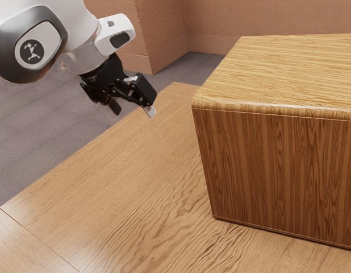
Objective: Pull the drawer handle with one arm to open the drawer
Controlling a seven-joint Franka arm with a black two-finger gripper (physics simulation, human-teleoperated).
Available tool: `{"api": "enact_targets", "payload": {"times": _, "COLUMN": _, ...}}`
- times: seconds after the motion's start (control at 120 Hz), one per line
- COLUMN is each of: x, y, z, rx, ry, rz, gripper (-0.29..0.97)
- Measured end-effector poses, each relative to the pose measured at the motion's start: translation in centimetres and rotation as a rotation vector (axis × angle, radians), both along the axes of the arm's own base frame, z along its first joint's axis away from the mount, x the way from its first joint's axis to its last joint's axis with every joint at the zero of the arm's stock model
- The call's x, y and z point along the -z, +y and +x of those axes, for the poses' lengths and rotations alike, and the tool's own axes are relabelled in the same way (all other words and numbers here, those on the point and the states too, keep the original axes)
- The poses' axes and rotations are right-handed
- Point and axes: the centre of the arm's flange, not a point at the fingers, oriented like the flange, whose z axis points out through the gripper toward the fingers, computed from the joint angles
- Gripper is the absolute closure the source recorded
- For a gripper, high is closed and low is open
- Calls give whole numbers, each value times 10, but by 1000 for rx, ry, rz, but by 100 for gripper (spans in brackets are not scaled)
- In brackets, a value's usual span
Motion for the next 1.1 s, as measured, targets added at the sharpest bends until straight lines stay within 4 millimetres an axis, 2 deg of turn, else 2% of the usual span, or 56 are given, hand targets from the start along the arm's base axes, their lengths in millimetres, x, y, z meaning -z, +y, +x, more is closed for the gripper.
{"api": "enact_targets", "payload": {"times": 0.075, "x": -9, "y": -9, "z": 8, "rx": 13, "ry": -27, "rz": 2, "gripper": 0}}
{"api": "enact_targets", "payload": {"times": 0.208, "x": -28, "y": -50, "z": 17, "rx": 71, "ry": -76, "rz": 7, "gripper": 0}}
{"api": "enact_targets", "payload": {"times": 0.3, "x": -38, "y": -61, "z": 22, "rx": 83, "ry": -101, "rz": 7, "gripper": 0}}
{"api": "enact_targets", "payload": {"times": 0.35, "x": -35, "y": -56, "z": 35, "rx": 67, "ry": -102, "rz": 9, "gripper": 0}}
{"api": "enact_targets", "payload": {"times": 0.458, "x": -24, "y": -25, "z": 62, "rx": -1, "ry": -93, "rz": 4, "gripper": 0}}
{"api": "enact_targets", "payload": {"times": 0.65, "x": 1, "y": 33, "z": 82, "rx": -114, "ry": -54, "rz": -47, "gripper": 0}}
{"api": "enact_targets", "payload": {"times": 0.708, "x": 7, "y": 44, "z": 86, "rx": -135, "ry": -44, "rz": -54, "gripper": 0}}
{"api": "enact_targets", "payload": {"times": 0.817, "x": 10, "y": 40, "z": 88, "rx": -132, "ry": -40, "rz": -62, "gripper": 0}}
{"api": "enact_targets", "payload": {"times": 0.992, "x": 29, "y": 22, "z": 112, "rx": -114, "ry": -20, "rz": -83, "gripper": 0}}
{"api": "enact_targets", "payload": {"times": 1.1, "x": 40, "y": 23, "z": 118, "rx": -117, "ry": -22, "rz": -154, "gripper": 0}}
